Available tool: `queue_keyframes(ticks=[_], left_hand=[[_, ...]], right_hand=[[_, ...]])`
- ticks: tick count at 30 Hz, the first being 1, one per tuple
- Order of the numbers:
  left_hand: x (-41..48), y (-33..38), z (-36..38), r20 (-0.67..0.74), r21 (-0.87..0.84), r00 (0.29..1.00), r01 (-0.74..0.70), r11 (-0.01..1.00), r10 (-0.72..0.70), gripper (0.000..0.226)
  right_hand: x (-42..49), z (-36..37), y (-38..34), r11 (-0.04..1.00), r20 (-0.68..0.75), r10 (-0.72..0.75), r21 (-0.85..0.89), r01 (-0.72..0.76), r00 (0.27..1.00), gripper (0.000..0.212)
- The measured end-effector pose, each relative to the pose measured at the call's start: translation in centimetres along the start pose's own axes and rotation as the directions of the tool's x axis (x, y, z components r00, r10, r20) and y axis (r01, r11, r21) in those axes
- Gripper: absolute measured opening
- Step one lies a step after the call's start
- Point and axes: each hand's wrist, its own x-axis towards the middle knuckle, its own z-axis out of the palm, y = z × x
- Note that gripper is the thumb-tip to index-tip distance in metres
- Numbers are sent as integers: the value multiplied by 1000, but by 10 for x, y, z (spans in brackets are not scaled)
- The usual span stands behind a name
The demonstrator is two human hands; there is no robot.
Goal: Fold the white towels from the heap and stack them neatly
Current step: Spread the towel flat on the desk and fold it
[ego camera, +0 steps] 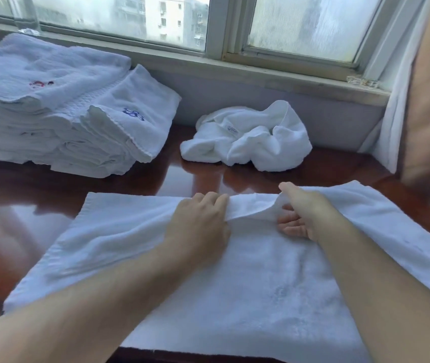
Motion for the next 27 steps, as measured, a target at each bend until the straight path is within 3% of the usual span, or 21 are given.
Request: queue_keyframes(ticks=[2,5,7,10,13,15,17,19,21,22,24,27], left_hand=[[-1,0,4,-34,-7,999,1,1000,-1,40],[-2,-5,6,-110,-57,990,-92,994,85,38],[-6,-7,5,-152,-103,975,-180,978,164,37],[-9,-8,3,-186,-156,959,-242,958,212,38],[-8,-10,3,-205,-171,957,-241,955,205,42],[-6,-11,4,-196,-184,961,-233,955,197,47],[-5,-12,5,-203,-198,956,-253,947,213,51],[-4,-12,7,-206,-196,948,-283,939,243,52],[-5,-13,6,-199,-200,945,-297,933,259,52],[-6,-13,5,-189,-205,946,-301,931,264,52],[-7,-15,4,-182,-199,938,-329,923,295,51],[-6,-11,0,-62,-186,971,-240,953,233,52]], right_hand=[[7,-10,-8,970,-70,-28,-245,10,997,49],[14,-12,-20,862,-67,-62,-507,20,996,52],[20,-10,-26,813,-50,-62,-582,21,997,48],[22,-5,-30,831,-24,-23,-556,6,999,21],[25,-3,-29,982,-42,-53,-185,44,998,18],[30,-5,-23,978,-111,-130,147,145,985,21],[29,-12,-12,880,-224,-145,416,229,964,29],[26,-26,-3,681,-249,-62,698,223,967,32],[24,-42,6,497,-255,15,841,214,967,26],[22,-48,12,503,-279,53,837,215,959,21],[25,-59,24,687,-376,151,705,177,914,23],[31,-73,35,961,-502,113,274,34,858,46]])
